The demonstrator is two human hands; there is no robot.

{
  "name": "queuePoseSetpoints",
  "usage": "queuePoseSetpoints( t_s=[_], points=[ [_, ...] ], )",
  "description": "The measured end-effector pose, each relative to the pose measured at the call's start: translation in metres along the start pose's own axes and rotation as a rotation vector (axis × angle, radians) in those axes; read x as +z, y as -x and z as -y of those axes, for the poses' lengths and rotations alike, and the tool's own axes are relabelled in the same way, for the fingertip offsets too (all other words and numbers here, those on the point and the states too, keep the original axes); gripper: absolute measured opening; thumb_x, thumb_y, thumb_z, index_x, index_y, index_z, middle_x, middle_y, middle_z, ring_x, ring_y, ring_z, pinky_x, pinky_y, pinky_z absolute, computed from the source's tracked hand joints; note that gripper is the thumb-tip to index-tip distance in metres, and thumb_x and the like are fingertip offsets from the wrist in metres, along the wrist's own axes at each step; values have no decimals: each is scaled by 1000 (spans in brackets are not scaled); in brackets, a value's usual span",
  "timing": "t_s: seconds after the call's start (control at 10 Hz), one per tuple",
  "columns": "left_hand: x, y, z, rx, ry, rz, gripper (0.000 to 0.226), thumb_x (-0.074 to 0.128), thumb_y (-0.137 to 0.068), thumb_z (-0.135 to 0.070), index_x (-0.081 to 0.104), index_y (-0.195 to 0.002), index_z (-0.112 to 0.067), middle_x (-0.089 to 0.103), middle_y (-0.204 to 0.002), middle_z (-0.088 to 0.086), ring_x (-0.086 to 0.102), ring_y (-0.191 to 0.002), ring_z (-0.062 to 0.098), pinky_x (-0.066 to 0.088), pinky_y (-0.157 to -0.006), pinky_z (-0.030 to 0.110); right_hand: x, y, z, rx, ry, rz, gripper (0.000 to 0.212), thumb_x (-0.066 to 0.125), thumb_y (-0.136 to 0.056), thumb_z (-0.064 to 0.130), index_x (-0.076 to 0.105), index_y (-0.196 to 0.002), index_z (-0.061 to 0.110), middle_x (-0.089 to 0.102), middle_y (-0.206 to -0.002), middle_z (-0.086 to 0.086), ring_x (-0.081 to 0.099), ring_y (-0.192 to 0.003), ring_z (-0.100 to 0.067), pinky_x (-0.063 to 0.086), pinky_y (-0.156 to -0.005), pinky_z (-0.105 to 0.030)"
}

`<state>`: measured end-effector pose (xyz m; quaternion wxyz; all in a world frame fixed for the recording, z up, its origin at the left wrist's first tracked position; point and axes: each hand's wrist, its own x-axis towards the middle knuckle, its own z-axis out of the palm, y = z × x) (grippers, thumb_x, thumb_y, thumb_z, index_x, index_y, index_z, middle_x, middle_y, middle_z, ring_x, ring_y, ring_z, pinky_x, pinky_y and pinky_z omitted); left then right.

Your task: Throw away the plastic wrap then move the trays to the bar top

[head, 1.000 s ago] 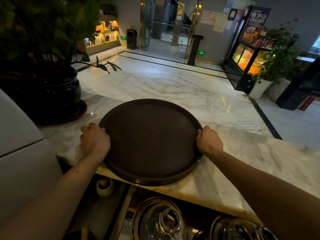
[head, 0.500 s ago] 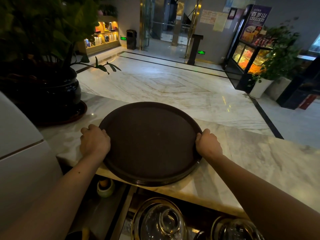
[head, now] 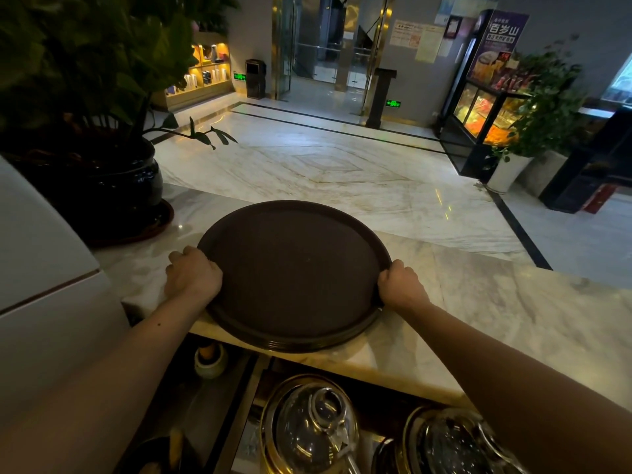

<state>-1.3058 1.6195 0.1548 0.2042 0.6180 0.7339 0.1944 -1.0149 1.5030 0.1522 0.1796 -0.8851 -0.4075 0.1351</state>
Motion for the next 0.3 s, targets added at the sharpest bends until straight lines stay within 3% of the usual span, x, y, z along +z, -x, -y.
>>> queuePoseSetpoints(
  t_s=[0.2,0.3],
  points=[
    [-19,31,6,151,-61,181,49,51,-89,-12,37,-134,1,38,-136,25,47,-119,43,45,-99,51,-23,35,-1,-33,78,111,31,40,-97,27,43,-120,7,56,-111,-14,55,-89,-26,51,-78,-40],
    [-33,58,7,233,-91,233,55,51,-89,-20,34,-138,-5,38,-136,24,47,-120,42,45,-101,50,-44,60,1,-143,164,129,34,45,-95,29,46,-123,10,58,-116,-11,56,-92,-26,47,-73,-36]
  ],
)
